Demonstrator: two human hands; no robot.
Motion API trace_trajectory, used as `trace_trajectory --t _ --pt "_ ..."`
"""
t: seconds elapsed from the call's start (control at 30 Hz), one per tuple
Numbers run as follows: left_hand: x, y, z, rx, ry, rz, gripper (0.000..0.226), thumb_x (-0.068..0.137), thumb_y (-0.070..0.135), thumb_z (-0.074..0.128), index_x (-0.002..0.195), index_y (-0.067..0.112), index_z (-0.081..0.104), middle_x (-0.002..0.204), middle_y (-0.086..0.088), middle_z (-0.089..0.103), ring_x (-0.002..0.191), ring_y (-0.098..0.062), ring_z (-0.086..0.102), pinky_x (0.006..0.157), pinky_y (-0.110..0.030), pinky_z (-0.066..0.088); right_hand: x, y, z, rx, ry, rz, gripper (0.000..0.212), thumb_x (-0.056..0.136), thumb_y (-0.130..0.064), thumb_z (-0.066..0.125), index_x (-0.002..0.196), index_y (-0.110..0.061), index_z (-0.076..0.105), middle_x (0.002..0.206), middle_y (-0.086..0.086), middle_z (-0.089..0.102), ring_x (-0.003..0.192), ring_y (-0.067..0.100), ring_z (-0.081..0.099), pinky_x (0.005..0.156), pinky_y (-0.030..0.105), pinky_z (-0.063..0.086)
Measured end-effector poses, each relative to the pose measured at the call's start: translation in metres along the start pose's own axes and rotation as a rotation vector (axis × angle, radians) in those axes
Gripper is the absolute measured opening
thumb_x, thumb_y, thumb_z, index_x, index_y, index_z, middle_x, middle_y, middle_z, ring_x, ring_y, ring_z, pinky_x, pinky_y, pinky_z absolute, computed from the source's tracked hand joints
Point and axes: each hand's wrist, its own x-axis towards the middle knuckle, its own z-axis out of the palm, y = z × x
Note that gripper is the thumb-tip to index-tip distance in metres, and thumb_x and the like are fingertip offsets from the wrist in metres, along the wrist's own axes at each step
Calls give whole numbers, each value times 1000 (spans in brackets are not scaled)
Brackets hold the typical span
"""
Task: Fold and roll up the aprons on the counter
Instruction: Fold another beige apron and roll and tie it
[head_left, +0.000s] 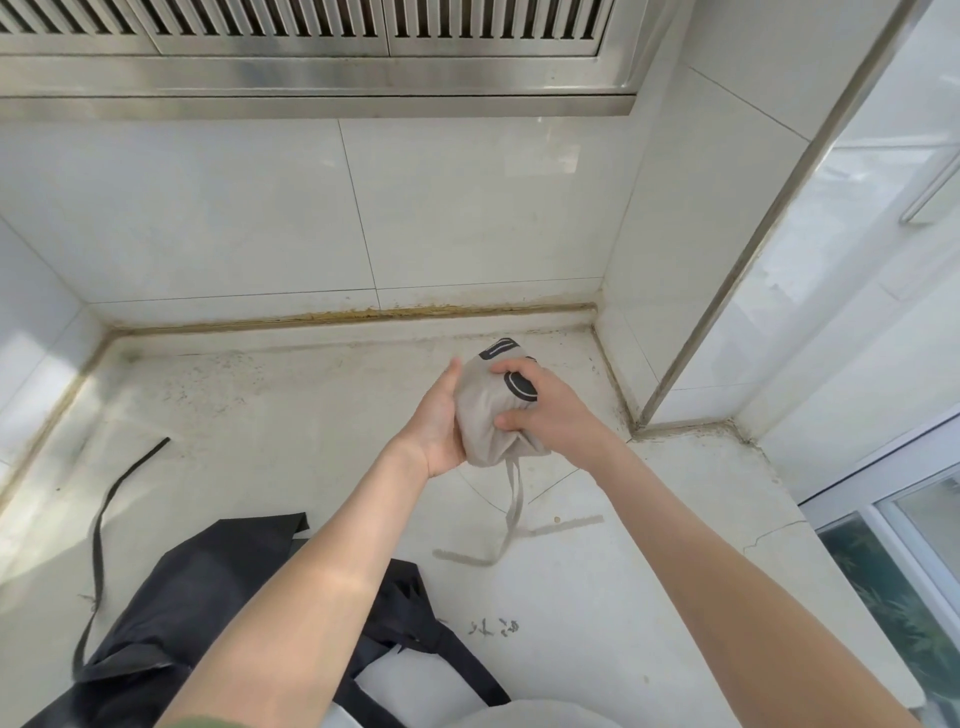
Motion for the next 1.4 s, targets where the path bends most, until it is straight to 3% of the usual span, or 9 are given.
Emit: trace_trajectory --t 0.1,0.23,0.4,0.57,0.77,0.93,1.1,1.23,1.4 --pt "-5 5 4 206 -16 125 40 95 45 50 112 13 67 108 -6 71 97 -18 67 88 -30 51 2 -2 1 85 43 -12 60 75 2 71 123 -29 53 124 11 50 108 19 54 90 25 46" --pt "3 -3 7 346 299 291 32 91 32 63 110 6 62 103 -8 70 88 -20 67 70 -28 51 2 -3 -1 104 67 -1 62 79 0 70 128 -31 48 127 7 44 113 15 49 91 21 43" --pt "4 -6 15 747 617 484 37 103 31 35 100 3 59 96 -10 63 93 -29 57 71 -33 40 -1 -4 -3 181 30 -44 61 81 -1 67 127 -36 47 131 4 44 119 12 47 100 27 44" --pt "-1 2 16 349 287 367 33 103 35 37 99 15 64 101 -7 71 89 -20 67 75 -30 54 -4 -2 -8 254 -39 -63 56 90 -10 62 135 -38 43 138 0 43 126 9 43 101 22 39" --pt "-1 6 7 865 233 533 20 97 26 52 104 11 63 101 -5 70 91 -20 67 86 -40 52 0 4 -20 -1 105 -3 90 83 -35 71 149 -44 10 149 -9 20 139 8 16 112 32 19" --pt "-15 12 -1 760 -87 284 14 96 23 55 92 17 67 89 0 72 80 -14 68 77 -26 54 -4 -3 -44 43 2 -34 60 88 -40 63 140 -50 35 131 -3 54 125 9 48 108 28 34" --pt "-14 16 -4 990 -155 156 18 96 23 57 96 9 68 92 -7 70 84 -21 65 89 -39 51 -9 -9 -61 27 -258 140 46 94 -45 51 139 -46 40 120 -19 58 105 0 58 79 17 45" --pt "-12 19 0 1160 -146 144 26 95 25 58 103 2 67 96 -8 70 85 -19 65 90 -40 50 -6 8 -49 141 -197 179 26 99 -33 47 119 -26 62 113 -5 63 104 16 59 91 31 46" --pt "-12 20 1 1193 -142 172 17 96 26 57 107 17 67 101 -1 69 93 -16 63 95 -39 47 -9 11 -41 322 -143 130 16 99 -8 44 97 -17 57 73 7 55 58 16 51 47 23 41"
